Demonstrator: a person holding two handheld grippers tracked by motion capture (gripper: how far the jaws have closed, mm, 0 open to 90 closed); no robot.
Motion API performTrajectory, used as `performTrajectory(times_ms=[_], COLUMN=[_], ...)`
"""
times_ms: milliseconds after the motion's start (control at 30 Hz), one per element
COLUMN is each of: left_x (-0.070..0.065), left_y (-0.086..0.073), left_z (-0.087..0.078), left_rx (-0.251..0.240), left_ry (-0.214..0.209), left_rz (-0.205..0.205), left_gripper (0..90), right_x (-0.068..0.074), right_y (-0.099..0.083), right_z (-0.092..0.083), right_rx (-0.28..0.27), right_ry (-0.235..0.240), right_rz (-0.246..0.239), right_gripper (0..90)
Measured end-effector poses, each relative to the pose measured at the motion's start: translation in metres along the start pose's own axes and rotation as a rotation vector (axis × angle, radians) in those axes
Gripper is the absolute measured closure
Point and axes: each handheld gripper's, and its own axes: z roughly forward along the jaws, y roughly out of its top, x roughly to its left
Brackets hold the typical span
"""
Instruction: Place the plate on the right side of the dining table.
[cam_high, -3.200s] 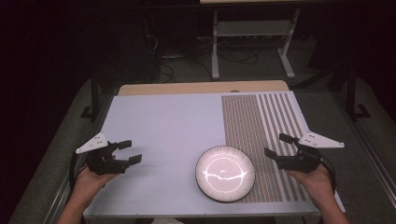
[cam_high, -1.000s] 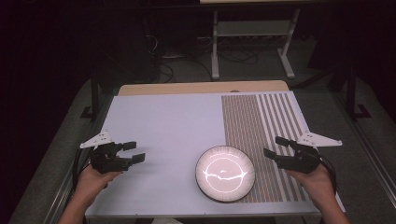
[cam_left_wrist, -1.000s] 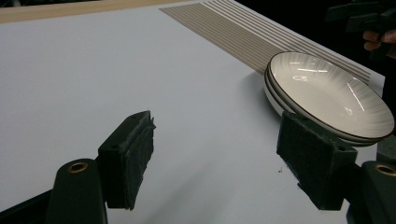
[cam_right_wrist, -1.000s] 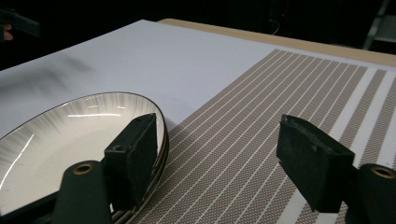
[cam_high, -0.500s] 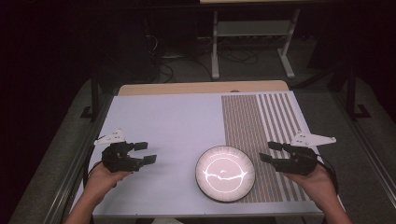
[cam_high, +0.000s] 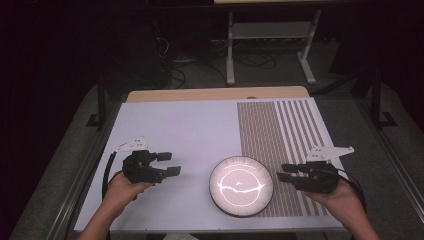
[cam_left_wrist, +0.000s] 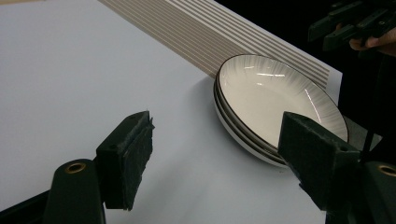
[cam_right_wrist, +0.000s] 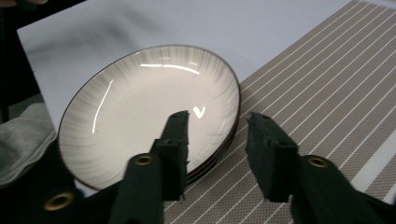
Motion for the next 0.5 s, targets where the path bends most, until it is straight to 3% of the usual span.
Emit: performTrajectory(times_ms=[233, 367, 500], left_x=[-0.004, -0.007, -0.009], left_y=[0.004, 0.005, 0.006], left_z=[0.009, 0.015, 0.02], left_rx=[0.009, 0.026, 0.036], left_ry=[-0.016, -0.013, -0.018], left_rz=[-0.01, -0.01, 0.004], left_gripper=[25.6, 25.9, 26.2], right_x=[0.009, 0.013, 0.017], right_y=[-0.001, -0.001, -0.002], right_z=[0.001, 0.004, 0.006], right_rx=[0.066, 0.096, 0.108], right_ry=[0.025, 0.034, 0.035], right_rz=[0.016, 0.043, 0.023], right_gripper=[78.1, 82.4, 89.3])
